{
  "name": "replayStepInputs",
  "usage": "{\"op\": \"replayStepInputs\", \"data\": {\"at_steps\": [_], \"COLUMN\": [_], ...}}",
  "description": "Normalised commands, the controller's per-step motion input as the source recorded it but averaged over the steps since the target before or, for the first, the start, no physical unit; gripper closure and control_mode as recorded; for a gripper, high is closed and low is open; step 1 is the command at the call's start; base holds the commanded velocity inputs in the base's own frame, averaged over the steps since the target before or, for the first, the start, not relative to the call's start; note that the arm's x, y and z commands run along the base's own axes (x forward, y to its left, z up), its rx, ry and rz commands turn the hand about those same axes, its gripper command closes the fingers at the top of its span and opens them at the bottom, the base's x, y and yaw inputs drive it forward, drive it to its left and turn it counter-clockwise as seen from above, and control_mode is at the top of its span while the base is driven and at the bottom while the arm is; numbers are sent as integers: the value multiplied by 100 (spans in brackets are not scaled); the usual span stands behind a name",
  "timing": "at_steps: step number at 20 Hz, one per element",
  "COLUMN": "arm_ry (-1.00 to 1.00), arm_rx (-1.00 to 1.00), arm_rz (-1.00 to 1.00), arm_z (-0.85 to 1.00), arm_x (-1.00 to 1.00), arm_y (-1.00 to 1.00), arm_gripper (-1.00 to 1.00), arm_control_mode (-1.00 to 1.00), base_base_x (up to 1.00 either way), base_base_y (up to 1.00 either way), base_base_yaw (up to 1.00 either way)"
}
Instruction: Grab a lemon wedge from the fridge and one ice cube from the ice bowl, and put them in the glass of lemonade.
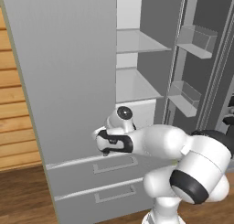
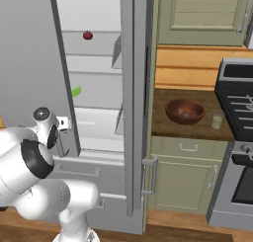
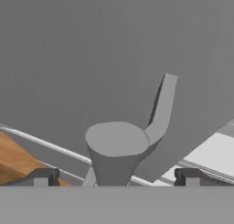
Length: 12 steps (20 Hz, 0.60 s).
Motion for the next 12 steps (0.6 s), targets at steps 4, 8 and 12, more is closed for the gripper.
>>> {"op": "replayStepInputs", "data": {"at_steps": [4, 8, 12], "arm_ry": [0, 0, 1], "arm_rx": [0, 0, 0], "arm_rz": [0, 0, 0], "arm_z": [-31, -32, -19], "arm_x": [34, 29, 16], "arm_y": [17, 24, 37], "arm_gripper": [-100, -100, 100], "arm_control_mode": [-100, -100, -100], "base_base_x": [0, 0, 0], "base_base_y": [0, 0, 0], "base_base_yaw": [0, 0, 0]}}
